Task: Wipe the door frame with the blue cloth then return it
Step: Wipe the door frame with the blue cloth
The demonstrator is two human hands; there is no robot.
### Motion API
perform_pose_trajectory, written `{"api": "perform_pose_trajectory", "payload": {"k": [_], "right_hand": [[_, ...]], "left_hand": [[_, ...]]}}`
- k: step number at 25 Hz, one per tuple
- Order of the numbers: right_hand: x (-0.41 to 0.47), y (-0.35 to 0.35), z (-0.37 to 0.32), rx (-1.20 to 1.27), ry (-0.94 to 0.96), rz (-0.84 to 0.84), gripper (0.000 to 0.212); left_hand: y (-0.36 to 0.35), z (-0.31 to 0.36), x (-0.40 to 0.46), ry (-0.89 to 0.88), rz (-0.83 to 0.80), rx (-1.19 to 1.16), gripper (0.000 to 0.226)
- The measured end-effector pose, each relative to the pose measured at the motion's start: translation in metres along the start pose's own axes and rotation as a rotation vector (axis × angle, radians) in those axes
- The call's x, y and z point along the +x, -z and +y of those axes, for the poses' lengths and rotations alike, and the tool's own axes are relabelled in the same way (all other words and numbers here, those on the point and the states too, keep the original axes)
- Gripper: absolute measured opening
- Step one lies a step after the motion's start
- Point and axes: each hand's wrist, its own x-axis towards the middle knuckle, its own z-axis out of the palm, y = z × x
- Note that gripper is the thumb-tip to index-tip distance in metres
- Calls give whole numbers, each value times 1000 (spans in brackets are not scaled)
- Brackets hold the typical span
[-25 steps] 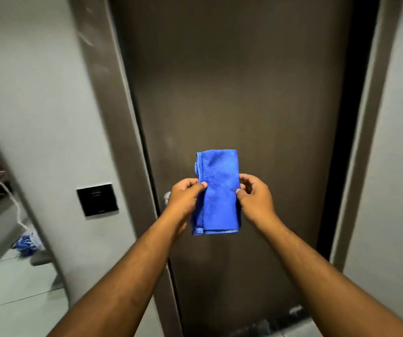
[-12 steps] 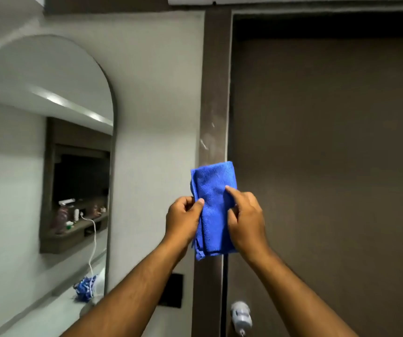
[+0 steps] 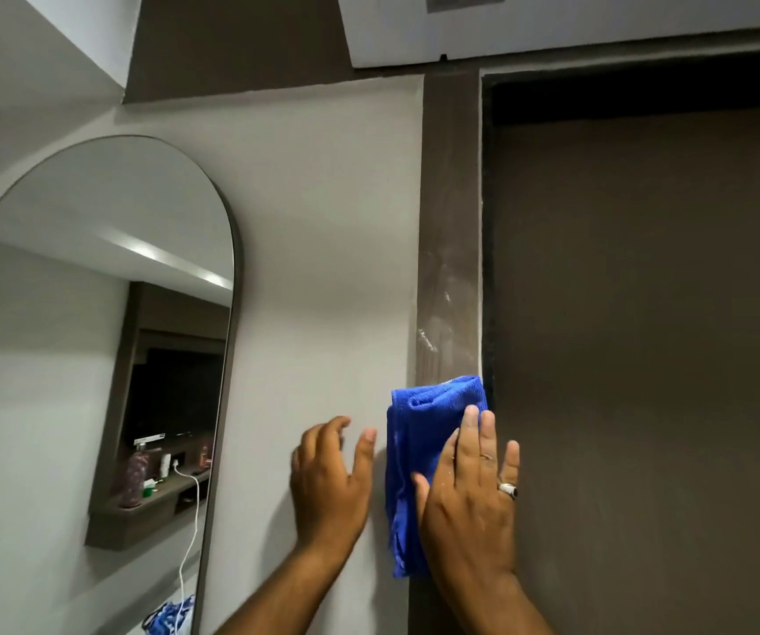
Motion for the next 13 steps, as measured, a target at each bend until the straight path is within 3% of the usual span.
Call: {"api": "perform_pose_trajectory", "payload": {"k": [2, 6, 10, 13], "right_hand": [[3, -4, -4, -22, 71, 63, 56], [12, -15, -4, 36, 212, 170, 62], [28, -23, 0, 54, 313, 137, 79], [68, -15, 0, -7, 470, 174, 78]], "left_hand": [[6, -13, 21, -149, 46, 198, 57], [8, -35, 55, -484, -141, 462, 70], [-5, -57, 61, -548, -158, 485, 71], [-12, -62, 66, -575, -135, 455, 71]]}}
